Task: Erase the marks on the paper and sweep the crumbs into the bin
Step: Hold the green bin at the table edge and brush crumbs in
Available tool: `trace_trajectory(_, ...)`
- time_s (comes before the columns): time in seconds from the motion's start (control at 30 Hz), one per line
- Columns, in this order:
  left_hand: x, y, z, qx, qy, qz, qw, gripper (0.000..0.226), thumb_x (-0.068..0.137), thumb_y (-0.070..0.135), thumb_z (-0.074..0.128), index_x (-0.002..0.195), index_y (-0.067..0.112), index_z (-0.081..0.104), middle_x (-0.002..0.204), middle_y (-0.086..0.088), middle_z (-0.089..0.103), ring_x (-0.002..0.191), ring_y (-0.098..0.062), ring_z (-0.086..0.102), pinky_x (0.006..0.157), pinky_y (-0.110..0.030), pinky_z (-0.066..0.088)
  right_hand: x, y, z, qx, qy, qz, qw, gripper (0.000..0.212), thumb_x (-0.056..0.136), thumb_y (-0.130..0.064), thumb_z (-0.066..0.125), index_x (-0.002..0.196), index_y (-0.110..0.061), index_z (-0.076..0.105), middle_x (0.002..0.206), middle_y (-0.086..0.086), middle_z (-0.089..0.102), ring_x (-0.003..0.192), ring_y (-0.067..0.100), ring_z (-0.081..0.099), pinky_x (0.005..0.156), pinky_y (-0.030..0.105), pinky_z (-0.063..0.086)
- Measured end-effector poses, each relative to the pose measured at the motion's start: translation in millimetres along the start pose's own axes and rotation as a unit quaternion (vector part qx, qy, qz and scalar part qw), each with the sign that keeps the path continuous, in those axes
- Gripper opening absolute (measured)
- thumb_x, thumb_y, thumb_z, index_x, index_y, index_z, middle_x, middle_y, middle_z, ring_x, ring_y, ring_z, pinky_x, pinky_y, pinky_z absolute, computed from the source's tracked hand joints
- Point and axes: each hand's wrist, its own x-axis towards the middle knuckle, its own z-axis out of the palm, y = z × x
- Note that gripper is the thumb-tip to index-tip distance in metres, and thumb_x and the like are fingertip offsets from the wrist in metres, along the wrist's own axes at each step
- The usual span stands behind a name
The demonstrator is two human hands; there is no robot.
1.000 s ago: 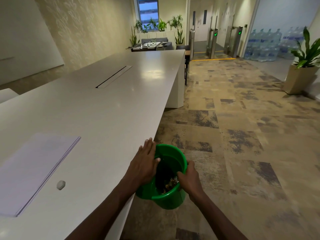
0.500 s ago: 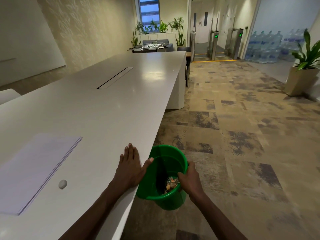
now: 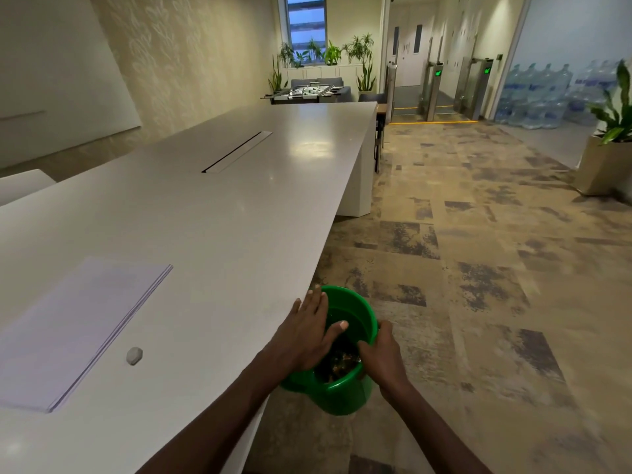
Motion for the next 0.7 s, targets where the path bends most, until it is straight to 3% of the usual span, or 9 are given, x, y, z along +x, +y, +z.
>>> trace_trajectory(0.07,1,6,1,-0.012,-0.001,0.019,1.0,0.074,0.104,0.053,0.021,0.157,0.007,-0.001,0.166,-0.011,-0.007,0.153,-0.021,-0.005,0.124,-0.038,0.004,1,1,0,-0.001,0.004,0.002,1.0,0.033,0.092,-0.007,0.055,0.116,-0.018,0.036,0.097,-0.002,0.057,0.08,0.015,0.065,0.056,0.031,0.059)
trace_trajectory(0.17,-1,16,2,-0.059,-0.019,0.046,0.997,0.069,0.106,0.046,0.024,0.157,0.008,-0.001,0.166,-0.007,-0.01,0.152,-0.017,-0.007,0.123,-0.033,0.001,3,1,1,0.004,0.005,0.004,1.0,0.031,0.093,-0.008,0.054,0.118,-0.016,0.038,0.102,0.003,0.059,0.081,0.016,0.064,0.049,0.023,0.051)
trace_trajectory(0.27,-1,15,1,-0.081,0.011,0.053,0.995,0.066,0.107,0.043,0.024,0.158,0.009,0.001,0.166,-0.005,-0.008,0.152,-0.014,-0.007,0.123,-0.031,0.0,4,1,1,0.007,0.002,0.007,1.0,0.031,0.092,-0.006,0.054,0.117,-0.015,0.038,0.104,0.005,0.059,0.08,0.017,0.065,0.048,0.02,0.049)
trace_trajectory(0.53,1,-37,-19,-0.09,0.089,-0.048,0.991,0.069,0.105,0.043,0.025,0.157,0.004,0.002,0.165,-0.013,-0.009,0.152,-0.022,-0.008,0.121,-0.035,0.0,5,1,-2,-0.002,-0.003,0.006,1.0,0.036,0.091,-0.001,0.055,0.121,-0.012,0.039,0.099,-0.001,0.055,0.074,0.008,0.06,0.045,0.017,0.047)
trace_trajectory(0.7,-6,-66,-12,-0.052,0.055,-0.118,0.99,0.074,0.104,0.049,0.021,0.156,0.002,-0.002,0.165,-0.015,-0.01,0.153,-0.024,-0.008,0.123,-0.04,0.002,5,2,-2,-0.006,-0.006,0.003,1.0,0.04,0.091,-0.001,0.055,0.125,-0.011,0.038,0.102,-0.001,0.054,0.073,0.006,0.059,0.044,0.015,0.047)
